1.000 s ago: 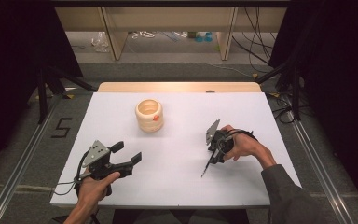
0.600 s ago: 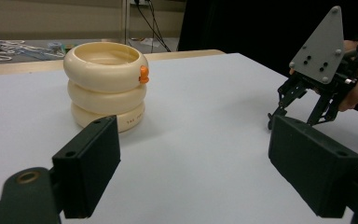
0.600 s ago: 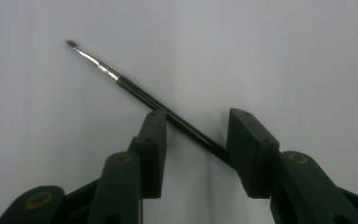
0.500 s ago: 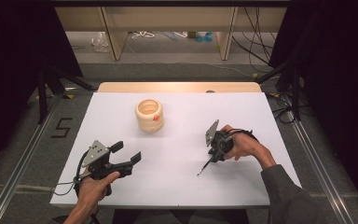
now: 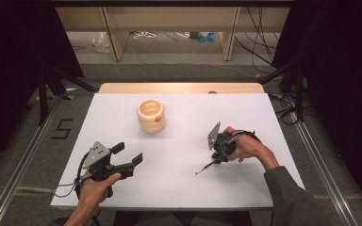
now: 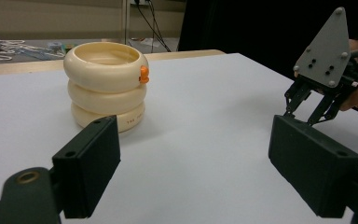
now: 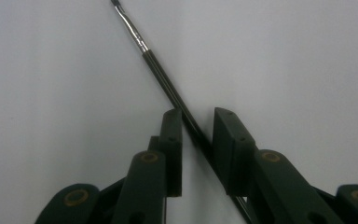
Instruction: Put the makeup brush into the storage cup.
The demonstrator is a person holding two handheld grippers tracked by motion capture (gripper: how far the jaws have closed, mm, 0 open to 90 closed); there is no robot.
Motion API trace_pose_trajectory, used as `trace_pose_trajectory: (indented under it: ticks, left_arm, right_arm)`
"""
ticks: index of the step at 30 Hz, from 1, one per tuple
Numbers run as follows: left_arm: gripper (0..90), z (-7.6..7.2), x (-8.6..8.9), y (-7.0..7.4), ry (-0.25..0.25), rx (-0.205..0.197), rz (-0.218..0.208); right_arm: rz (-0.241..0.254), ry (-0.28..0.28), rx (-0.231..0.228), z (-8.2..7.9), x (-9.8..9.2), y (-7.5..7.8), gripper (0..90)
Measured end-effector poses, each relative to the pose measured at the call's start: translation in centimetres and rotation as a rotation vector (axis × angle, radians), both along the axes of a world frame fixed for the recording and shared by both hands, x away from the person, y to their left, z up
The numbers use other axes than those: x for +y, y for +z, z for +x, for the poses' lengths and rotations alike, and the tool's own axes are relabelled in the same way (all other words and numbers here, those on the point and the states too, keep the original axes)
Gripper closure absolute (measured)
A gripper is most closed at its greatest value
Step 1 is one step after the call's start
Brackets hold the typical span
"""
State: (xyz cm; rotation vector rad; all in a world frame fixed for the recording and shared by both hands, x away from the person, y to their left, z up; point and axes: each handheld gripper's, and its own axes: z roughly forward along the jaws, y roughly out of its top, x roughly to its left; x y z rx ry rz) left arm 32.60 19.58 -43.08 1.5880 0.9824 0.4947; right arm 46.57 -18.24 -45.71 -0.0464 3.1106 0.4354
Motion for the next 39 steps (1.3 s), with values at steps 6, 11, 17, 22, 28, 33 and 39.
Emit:
trace_pose_trajectory:
  ticks: [6, 11, 17, 22, 28, 33, 39]
  left_arm:
    - [15.9, 0.01, -0.01, 0.0, -0.002, -0.001, 0.0]
    - [15.9, 0.01, 0.01, 0.0, -0.005, -0.002, -0.001]
    - [15.9, 0.0, 0.0, 0.01, -0.001, 0.0, 0.0]
    - [15.9, -0.01, 0.01, 0.02, -0.003, -0.003, 0.002]
    - [16.0, -0.01, 0.02, 0.02, -0.005, -0.003, 0.004]
    - [16.0, 0.01, -0.02, 0.0, -0.002, -0.001, 0.003]
    - [15.9, 0.0, -0.01, 0.01, -0.002, -0.001, 0.002]
  right_arm:
    - [-0.013, 0.005, 0.004, -0.17, 0.0, 0.0, 76.6]
    - [-0.04, 0.027, 0.007, -0.4, 0.28, 0.08, 78.3]
    - [-0.045, 0.031, 0.009, -0.49, 0.31, 0.08, 79.7]
    - [-0.055, 0.042, 0.004, -0.62, 0.43, 0.1, 81.2]
    - [-0.065, 0.036, 0.011, -0.67, 0.55, 0.1, 82.3]
    - [-0.072, 0.036, 0.011, -0.72, 0.67, 0.1, 83.6]
    - [-0.098, 0.03, 0.001, -0.91, 0.98, 0.15, 85.1]
